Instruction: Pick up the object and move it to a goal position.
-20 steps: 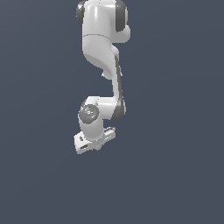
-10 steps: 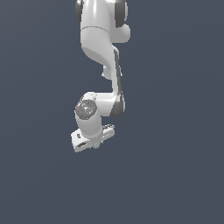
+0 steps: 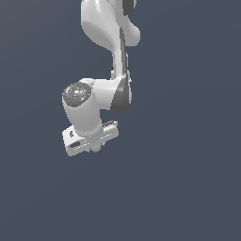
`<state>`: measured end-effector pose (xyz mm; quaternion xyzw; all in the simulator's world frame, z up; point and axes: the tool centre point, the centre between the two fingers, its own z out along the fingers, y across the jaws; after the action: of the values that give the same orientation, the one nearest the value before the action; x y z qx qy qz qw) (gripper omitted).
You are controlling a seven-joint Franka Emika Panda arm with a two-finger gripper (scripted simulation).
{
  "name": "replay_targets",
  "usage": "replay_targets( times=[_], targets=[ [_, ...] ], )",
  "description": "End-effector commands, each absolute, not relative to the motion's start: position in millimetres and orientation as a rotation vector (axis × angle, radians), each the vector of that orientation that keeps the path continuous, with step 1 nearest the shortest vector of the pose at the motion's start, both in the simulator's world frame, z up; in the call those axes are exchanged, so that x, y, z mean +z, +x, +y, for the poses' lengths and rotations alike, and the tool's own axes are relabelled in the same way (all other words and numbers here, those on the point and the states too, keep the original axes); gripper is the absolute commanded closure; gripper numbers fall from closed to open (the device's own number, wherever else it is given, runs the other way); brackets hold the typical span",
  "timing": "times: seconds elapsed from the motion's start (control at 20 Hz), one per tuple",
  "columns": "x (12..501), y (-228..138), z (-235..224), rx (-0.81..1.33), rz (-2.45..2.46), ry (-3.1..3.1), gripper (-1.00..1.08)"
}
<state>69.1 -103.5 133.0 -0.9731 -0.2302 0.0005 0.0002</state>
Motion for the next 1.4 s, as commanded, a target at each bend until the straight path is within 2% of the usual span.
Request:
replay_targets(
  times=[0.0,0.75,1.35],
  targets=[
    [162,69,-110,0.001,-0.723,-3.057,1.08],
    [318,75,-148,0.0,-0.724,-3.057,1.08],
    [368,80,-161,0.0,-0.723,-3.057,1.08]
  ],
)
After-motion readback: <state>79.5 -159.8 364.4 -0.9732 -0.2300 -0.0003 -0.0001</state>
